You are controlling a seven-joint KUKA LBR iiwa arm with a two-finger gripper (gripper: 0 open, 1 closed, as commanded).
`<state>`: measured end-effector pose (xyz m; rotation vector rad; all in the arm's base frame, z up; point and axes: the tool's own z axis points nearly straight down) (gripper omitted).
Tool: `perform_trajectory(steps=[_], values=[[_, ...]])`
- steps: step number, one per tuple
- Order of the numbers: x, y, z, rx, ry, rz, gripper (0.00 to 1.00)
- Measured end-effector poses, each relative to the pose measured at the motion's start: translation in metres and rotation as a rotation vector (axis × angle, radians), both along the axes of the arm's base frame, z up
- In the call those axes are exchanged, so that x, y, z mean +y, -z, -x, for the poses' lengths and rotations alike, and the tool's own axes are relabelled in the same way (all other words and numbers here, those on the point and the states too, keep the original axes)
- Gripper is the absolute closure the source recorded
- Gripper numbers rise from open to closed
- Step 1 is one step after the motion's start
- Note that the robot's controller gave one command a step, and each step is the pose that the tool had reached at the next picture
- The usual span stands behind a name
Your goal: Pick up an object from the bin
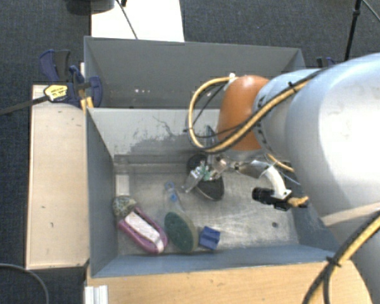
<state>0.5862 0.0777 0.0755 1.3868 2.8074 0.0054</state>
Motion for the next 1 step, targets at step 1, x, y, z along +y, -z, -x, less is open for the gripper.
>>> perform_trajectory(steps=[1], values=[[0.0078, -0.1284, 0.0029, 0.003, 0.000, -0.003, 1.00]])
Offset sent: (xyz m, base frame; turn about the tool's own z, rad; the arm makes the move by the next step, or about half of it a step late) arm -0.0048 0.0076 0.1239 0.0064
